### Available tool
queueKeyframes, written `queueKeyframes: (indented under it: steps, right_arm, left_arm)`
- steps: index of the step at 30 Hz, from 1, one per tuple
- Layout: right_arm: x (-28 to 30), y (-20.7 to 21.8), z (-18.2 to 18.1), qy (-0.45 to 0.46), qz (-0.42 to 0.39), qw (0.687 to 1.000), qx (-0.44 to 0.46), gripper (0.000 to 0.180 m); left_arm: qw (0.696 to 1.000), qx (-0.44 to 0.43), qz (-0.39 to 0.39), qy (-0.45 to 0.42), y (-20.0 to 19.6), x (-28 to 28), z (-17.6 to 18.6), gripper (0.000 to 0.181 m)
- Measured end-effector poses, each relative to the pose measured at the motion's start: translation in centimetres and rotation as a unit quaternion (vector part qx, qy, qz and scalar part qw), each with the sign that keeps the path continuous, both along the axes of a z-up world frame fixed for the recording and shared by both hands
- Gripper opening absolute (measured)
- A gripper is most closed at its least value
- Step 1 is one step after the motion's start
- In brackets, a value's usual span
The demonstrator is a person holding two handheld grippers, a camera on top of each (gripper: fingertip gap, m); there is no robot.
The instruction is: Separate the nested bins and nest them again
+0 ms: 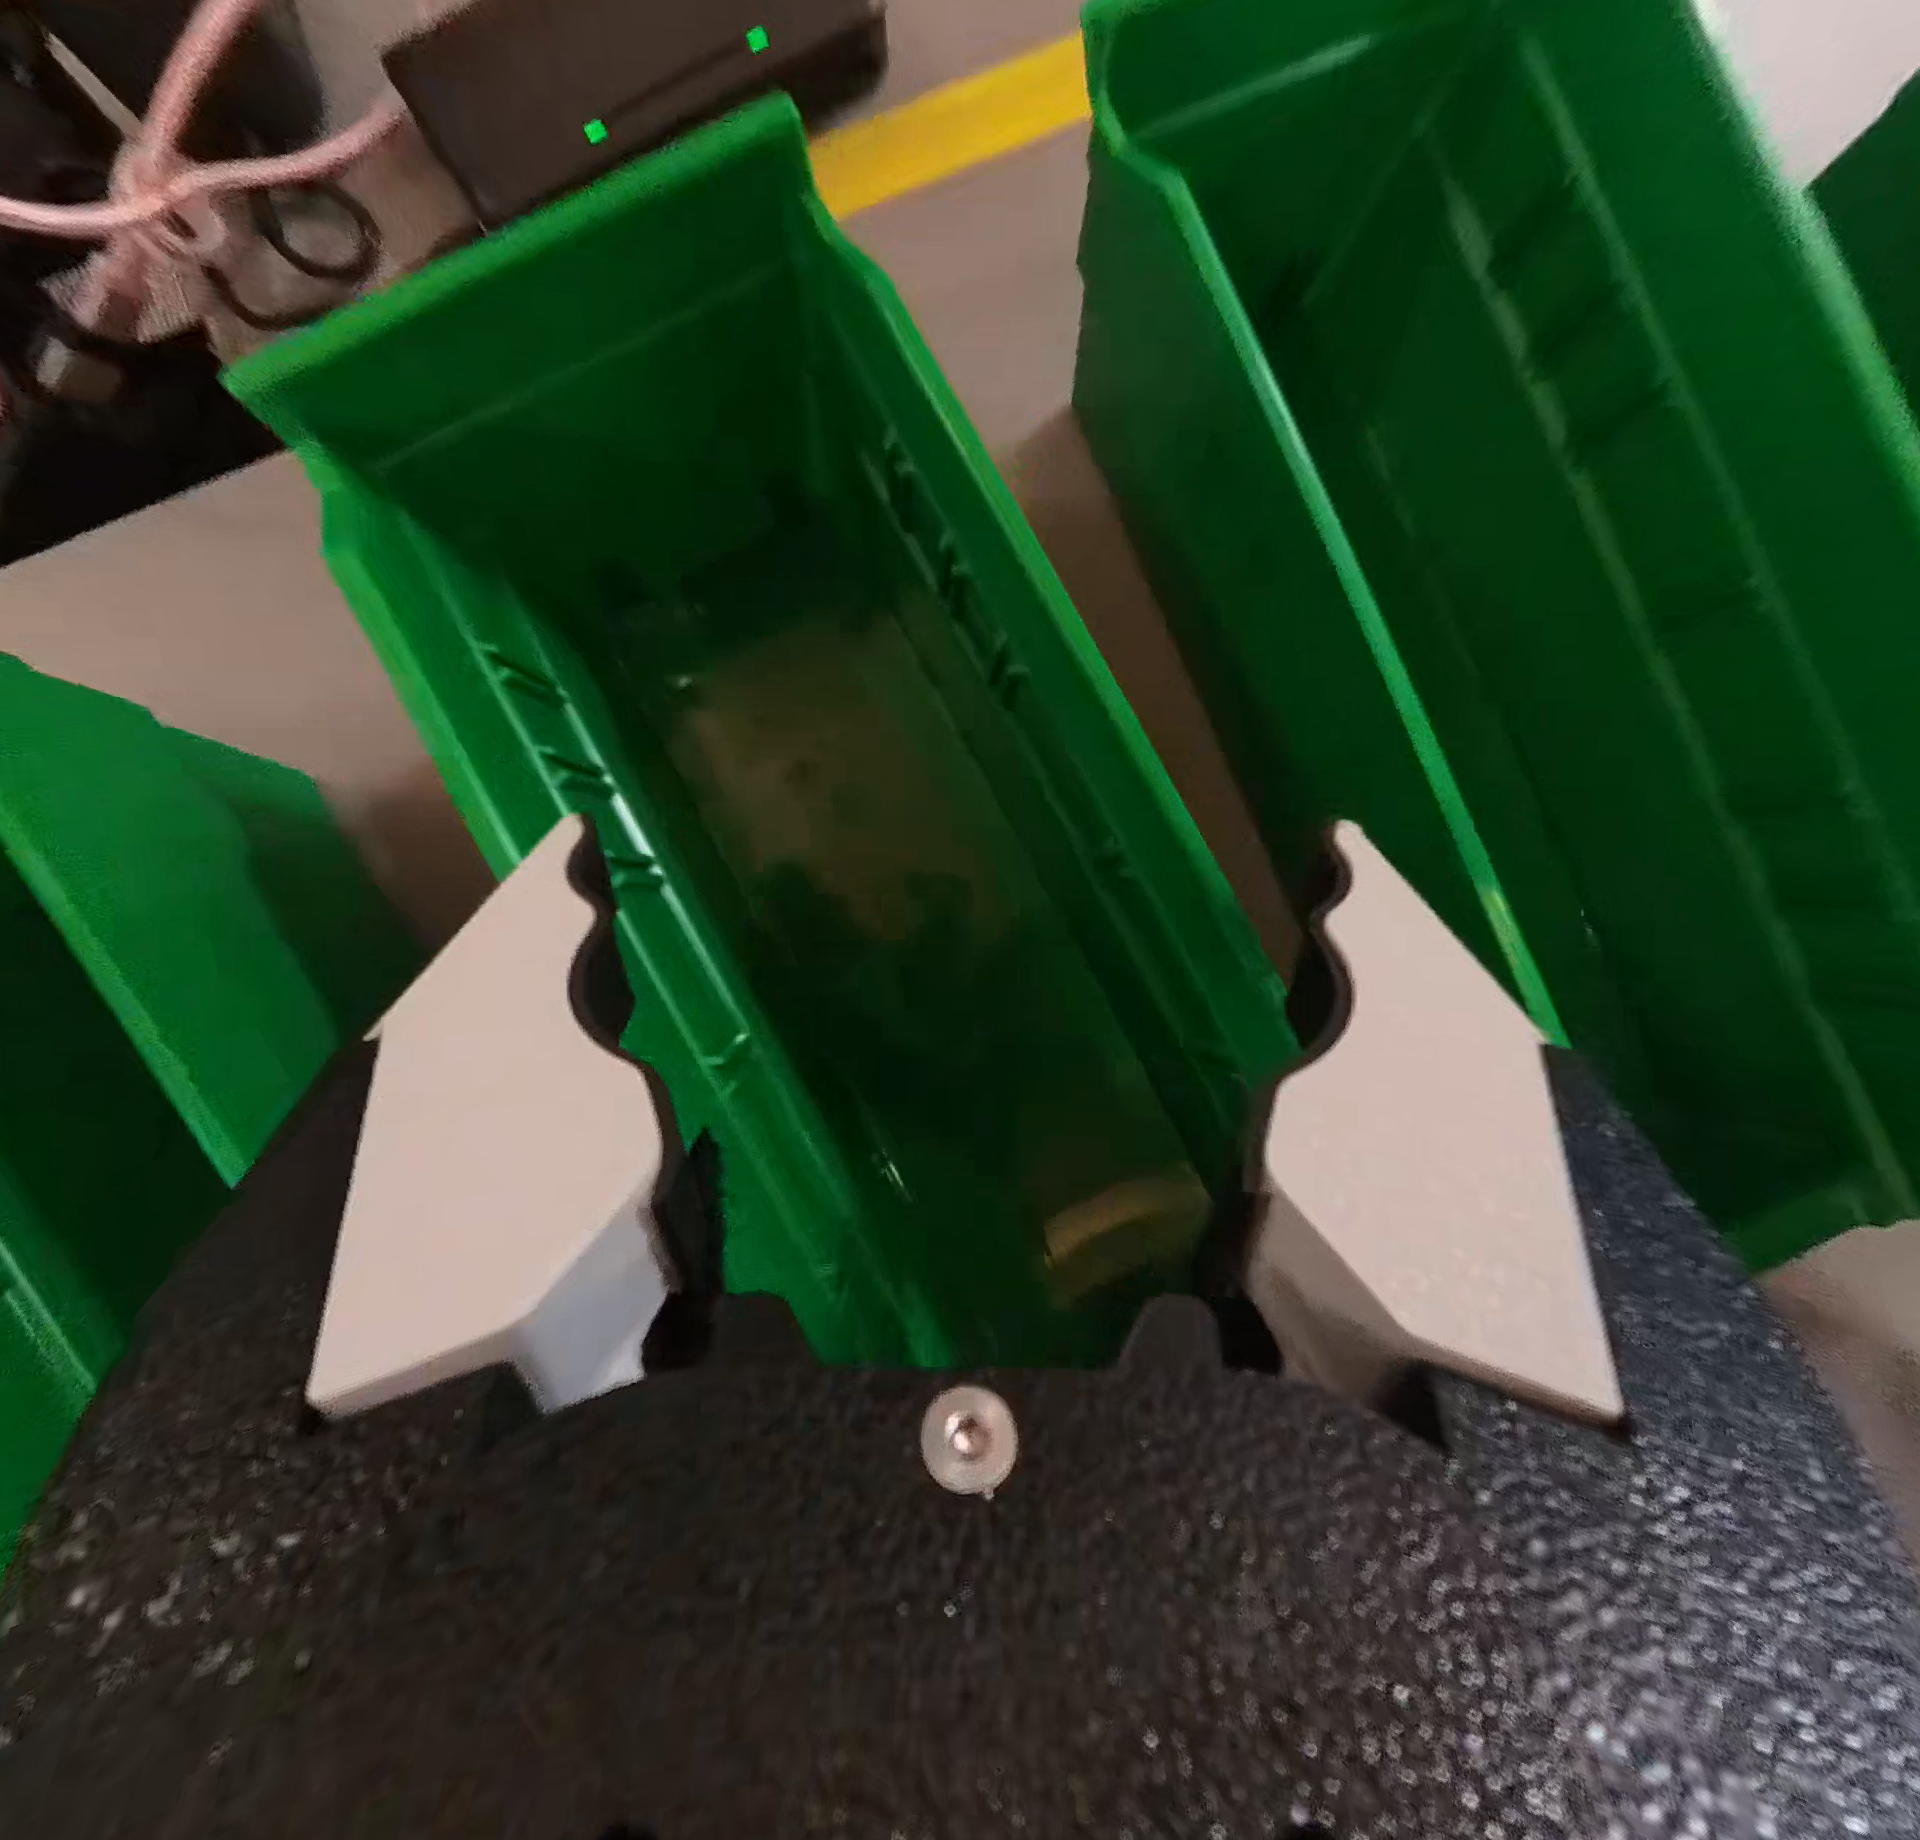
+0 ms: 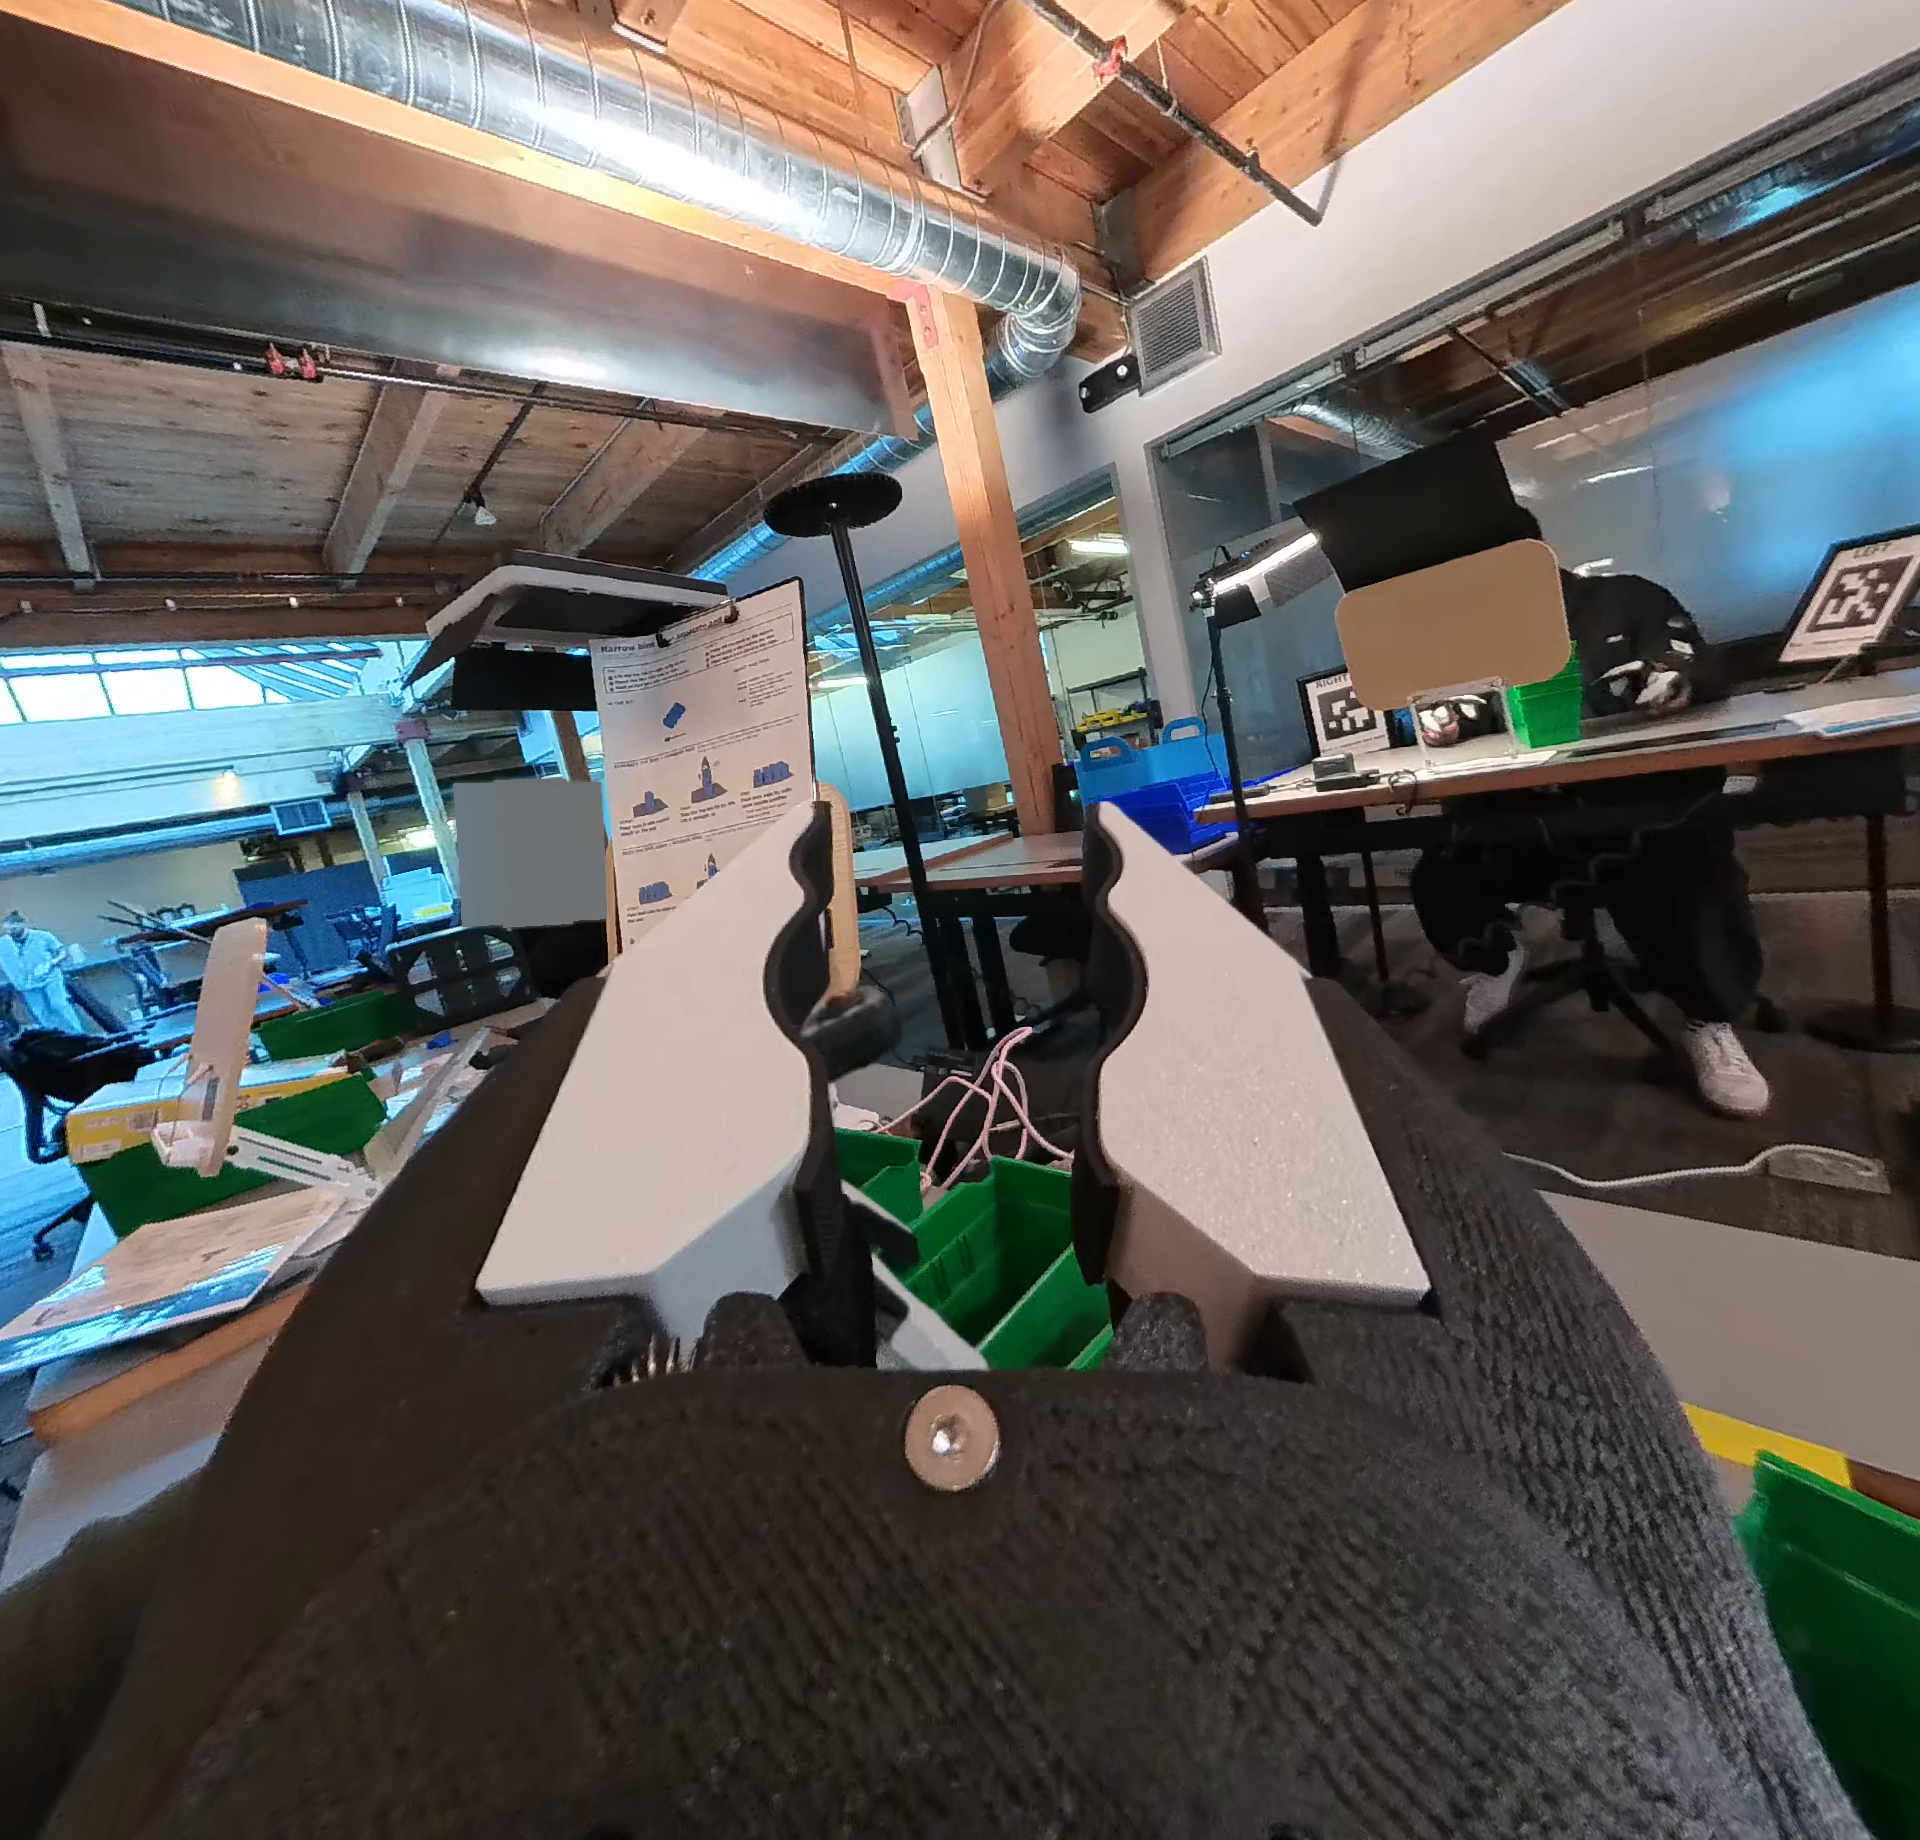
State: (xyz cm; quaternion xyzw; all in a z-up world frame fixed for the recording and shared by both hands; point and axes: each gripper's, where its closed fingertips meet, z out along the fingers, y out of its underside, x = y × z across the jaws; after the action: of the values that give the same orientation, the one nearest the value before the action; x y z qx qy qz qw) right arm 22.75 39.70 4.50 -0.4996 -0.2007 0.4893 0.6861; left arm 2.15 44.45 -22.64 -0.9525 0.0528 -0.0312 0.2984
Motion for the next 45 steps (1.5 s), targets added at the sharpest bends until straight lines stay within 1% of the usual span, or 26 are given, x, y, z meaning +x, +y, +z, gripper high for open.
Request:
queueKeyframes:
  steps: [3, 6, 8, 12, 13, 14, 15, 16, 17, 19, 21, 22, 24, 25, 28, 30, 31, 32, 33, 35, 37, 39, 41, 43, 44, 45]
  right_arm:
    - [0.1, 0.1, 0.0, 0.004, 0.001, 1.0, -0.003, 0.047]
    - [0.2, 0.2, -0.1, 0.005, 0.003, 1.0, -0.007, 0.047]
    - [0.4, 0.3, -0.1, 0.007, 0.003, 1.0, -0.007, 0.047]
    - [0.7, 0.4, 0.0, 0.015, 0.003, 1.0, -0.009, 0.047]
    - [0.8, 0.4, 0.0, 0.017, 0.004, 1.0, -0.01, 0.047]
    - [0.8, 0.4, 0.0, 0.017, 0.005, 1.0, -0.011, 0.047]
    - [0.9, 0.4, -0.1, 0.018, 0.007, 1.0, -0.012, 0.047]
    - [0.9, 0.3, -0.1, 0.018, 0.008, 1.0, -0.012, 0.047]
    - [1.0, 0.3, 0.0, 0.02, 0.008, 1.0, -0.012, 0.047]
    - [1.2, 0.3, 0.1, 0.025, 0.007, 1.0, -0.012, 0.047]
    - [1.4, 0.2, 0.2, 0.028, 0.009, 1.0, -0.011, 0.047]
    - [1.5, 0.2, 0.2, 0.03, 0.009, 0.999, -0.011, 0.047]
    - [1.7, 0.2, 0.3, 0.034, 0.009, 0.999, -0.011, 0.047]
    - [1.8, 0.2, 0.3, 0.037, 0.009, 0.999, -0.011, 0.047]
    - [2.0, 0.3, 0.3, 0.044, 0.012, 0.999, -0.015, 0.047]
    - [1.9, 0.4, 0.2, 0.044, 0.016, 0.999, -0.018, 0.047]
    - [1.8, 0.4, 0.2, 0.043, 0.018, 0.999, -0.019, 0.047]
    - [1.8, 0.4, 0.2, 0.043, 0.018, 0.999, -0.02, 0.047]
    - [1.8, 0.4, 0.2, 0.043, 0.018, 0.999, -0.019, 0.047]
    - [1.8, 0.3, 0.3, 0.043, 0.016, 0.999, -0.017, 0.047]
    - [1.7, 0.3, 0.3, 0.042, 0.016, 0.999, -0.017, 0.047]
    - [1.5, 0.4, 0.1, 0.039, 0.018, 0.999, -0.02, 0.047]
    - [1.4, 0.5, 0.0, 0.037, 0.019, 0.999, -0.023, 0.047]
    - [1.4, 0.7, 0.0, 0.039, 0.018, 0.999, -0.024, 0.047]
    - [1.4, 0.7, 0.0, 0.04, 0.017, 0.999, -0.025, 0.047]
    - [1.5, 0.8, 0.0, 0.041, 0.017, 0.999, -0.025, 0.047]
  left_arm:
    - [0.998, -0.051, -0.002, 0.036, -0.8, 0.3, -1.3, 0.135]
    - [0.995, -0.079, 0.006, 0.055, -1.3, 0.3, -1.6, 0.128]
    - [0.995, -0.092, -0.006, 0.048, -1.8, 0.5, -1.6, 0.108]
    - [0.994, -0.093, -0.031, 0.049, -2.3, 0.3, -1.1, 0.085]
    - [0.995, -0.086, -0.045, 0.034, -2.2, 0.8, -0.7, 0.055]
    - [0.995, -0.07, -0.059, 0.046, -2.0, 0.7, -0.2, 0.062]
    - [0.992, -0.061, -0.054, 0.097, -2.0, -0.5, 0.0, 0.069]
    - [0.988, -0.064, -0.052, 0.128, -2.2, -1.2, -0.1, 0.076]
    - [0.988, -0.072, -0.056, 0.125, -2.6, -1.1, -0.4, 0.083]
    - [0.993, -0.067, -0.062, 0.069, -2.8, -0.1, -0.3, 0.098]
    - [0.998, -0.036, -0.051, -0.011, -2.3, 0.6, 1.3, 0.109]
    - [0.999, -0.017, -0.033, -0.034, -1.9, 0.1, 2.3, 0.113]
    - [0.999, 0.003, 0.0, -0.043, -1.5, -1.8, 3.8, 0.109]
    - [0.998, -0.006, 0.0, -0.056, -1.7, -1.9, 3.9, 0.105]
    - [0.988, -0.061, -0.046, -0.138, -2.8, 1.0, 2.8, 0.093]
    - [0.985, -0.084, -0.062, -0.135, -3.2, 2.0, 1.5, 0.082]
    - [0.985, -0.091, -0.068, -0.127, -3.3, 2.5, 0.9, 0.08]
    - [0.985, -0.095, -0.072, -0.121, -3.4, 3.0, 0.4, 0.086]
    - [0.986, -0.091, -0.077, -0.113, -3.3, 3.3, 0.3, 0.086]
    - [0.984, -0.09, -0.09, -0.125, -3.3, 4.6, 0.5, 0.093]
    - [0.978, -0.094, -0.112, -0.149, -3.7, 6.0, 1.0, 0.088]
    - [0.974, -0.071, -0.117, -0.179, -3.3, 6.8, 2.7, 0.091]
    - [0.985, -0.017, -0.087, -0.15, -2.0, 5.2, 4.5, 0.101]
    - [0.994, 0.015, -0.041, -0.099, -1.0, 2.5, 5.7, 0.124]
    - [0.998, 0.003, -0.017, -0.063, -1.1, 1.0, 5.4, 0.137]
    - [0.999, -0.032, 0.004, -0.023, -1.8, -0.5, 4.5, 0.151]
